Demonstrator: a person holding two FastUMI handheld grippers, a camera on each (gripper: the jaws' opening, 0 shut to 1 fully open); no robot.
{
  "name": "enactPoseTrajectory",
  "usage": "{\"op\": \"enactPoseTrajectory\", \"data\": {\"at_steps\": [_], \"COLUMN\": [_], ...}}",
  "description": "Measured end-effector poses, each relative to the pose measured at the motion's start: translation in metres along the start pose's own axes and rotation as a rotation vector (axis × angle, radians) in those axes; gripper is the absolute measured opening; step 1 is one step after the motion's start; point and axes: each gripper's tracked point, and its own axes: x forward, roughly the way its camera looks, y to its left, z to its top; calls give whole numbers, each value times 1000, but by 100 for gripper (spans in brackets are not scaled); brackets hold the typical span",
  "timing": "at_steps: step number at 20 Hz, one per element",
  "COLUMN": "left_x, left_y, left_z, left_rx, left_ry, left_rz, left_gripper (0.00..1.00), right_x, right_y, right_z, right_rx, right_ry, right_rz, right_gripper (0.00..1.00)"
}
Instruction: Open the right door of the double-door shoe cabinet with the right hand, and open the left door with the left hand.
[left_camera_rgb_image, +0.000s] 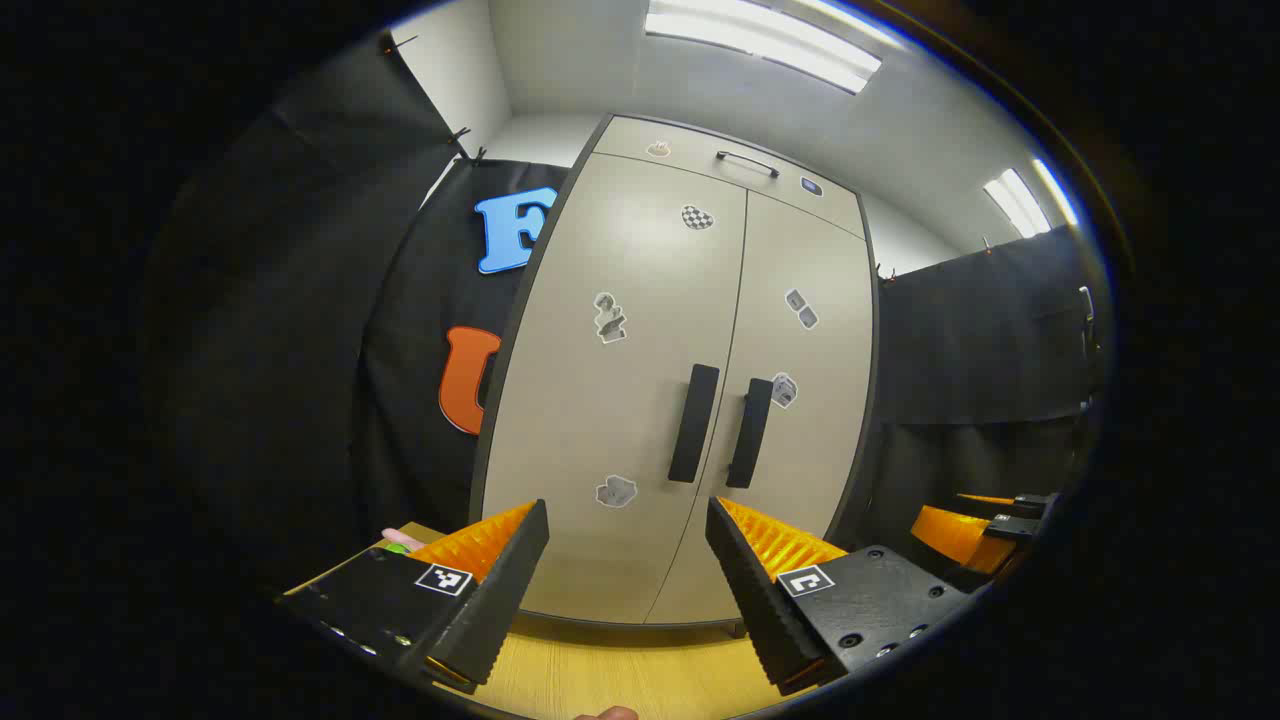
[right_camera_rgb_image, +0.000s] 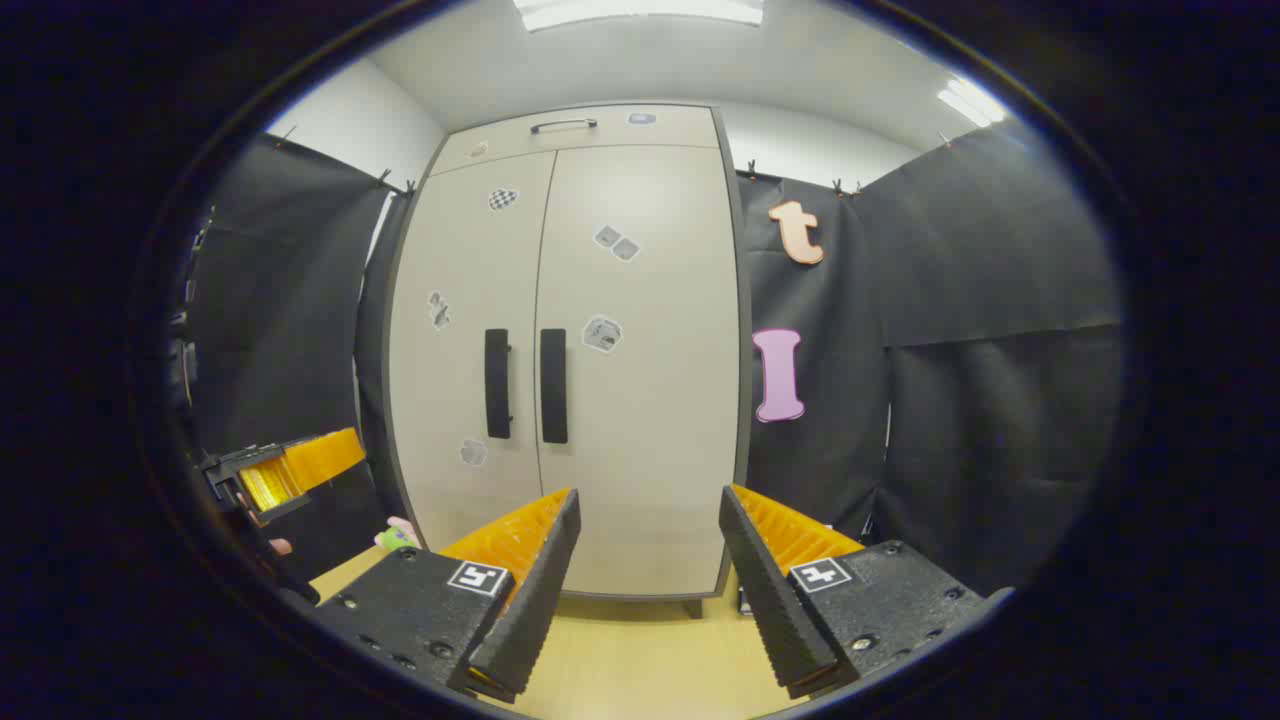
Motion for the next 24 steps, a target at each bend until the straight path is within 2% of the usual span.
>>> {"op": "enactPoseTrajectory", "data": {"at_steps": [13, 24], "left_x": [2, -1], "left_y": [0, 6], "left_z": [13, 14], "left_rx": [53, 70], "left_ry": [-37, -27], "left_rz": [-43, -27], "left_gripper": [95, 95], "right_x": [-5, -7], "right_y": [6, 12], "right_z": [10, 7], "right_rx": [3, 12], "right_ry": [-37, -31], "right_rz": [-29, -23], "right_gripper": [88, 88]}}
